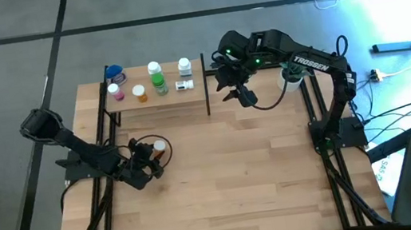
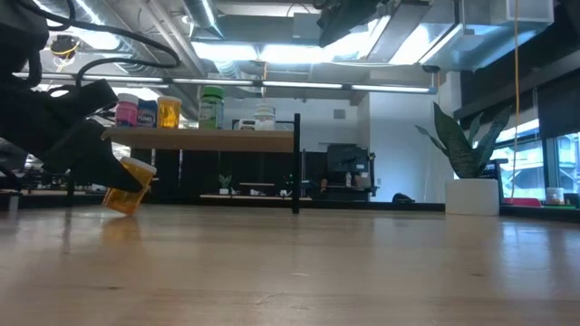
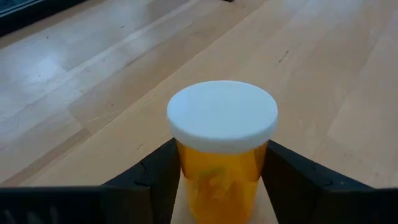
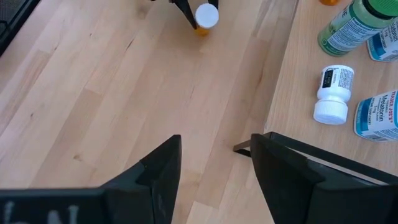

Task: Pick and place medicine bottles onto shelf by color
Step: Remove the orange pill bottle from the shelf, then remove the white and black pill bottle from the shelf

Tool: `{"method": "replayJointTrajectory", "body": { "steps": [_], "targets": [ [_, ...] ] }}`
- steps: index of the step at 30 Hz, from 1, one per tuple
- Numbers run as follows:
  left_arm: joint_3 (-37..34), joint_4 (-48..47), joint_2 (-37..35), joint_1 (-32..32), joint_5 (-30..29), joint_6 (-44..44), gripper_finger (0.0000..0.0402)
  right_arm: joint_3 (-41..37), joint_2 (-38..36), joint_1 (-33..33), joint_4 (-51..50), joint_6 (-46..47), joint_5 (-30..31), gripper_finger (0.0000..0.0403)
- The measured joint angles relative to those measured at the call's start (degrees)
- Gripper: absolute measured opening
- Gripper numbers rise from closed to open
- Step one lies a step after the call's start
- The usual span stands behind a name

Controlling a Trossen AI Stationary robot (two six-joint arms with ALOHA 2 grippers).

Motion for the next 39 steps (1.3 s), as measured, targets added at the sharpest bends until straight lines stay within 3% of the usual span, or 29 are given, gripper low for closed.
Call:
{"method": "replayJointTrajectory", "body": {
  "steps": [10,19,27,33,39],
  "targets": [
    [-0.1,-0.2,0.0,0.0,1.2,1.4,0.0255,0.0,0.0,0.0,0.0,0.0,0.0,0.0195],
    [-0.1,-0.3,-2.0,-0.2,0.6,3.4,0.0257,0.0,0.0,0.0,0.0,0.0,0.0,0.0195],
    [0.0,-5.9,-10.0,-2.1,-1.0,6.3,0.0257,0.0,0.0,0.0,0.7,0.0,0.0,0.0195],
    [0.3,-7.5,-16.6,-2.7,-1.8,13.1,0.0257,0.0,0.0,0.0,0.9,0.0,0.0,0.0195],
    [5.2,-7.9,-21.4,-1.1,-1.8,24.9,0.0257,0.0,0.0,0.0,0.9,0.0,0.0,0.0195]
  ]
}}
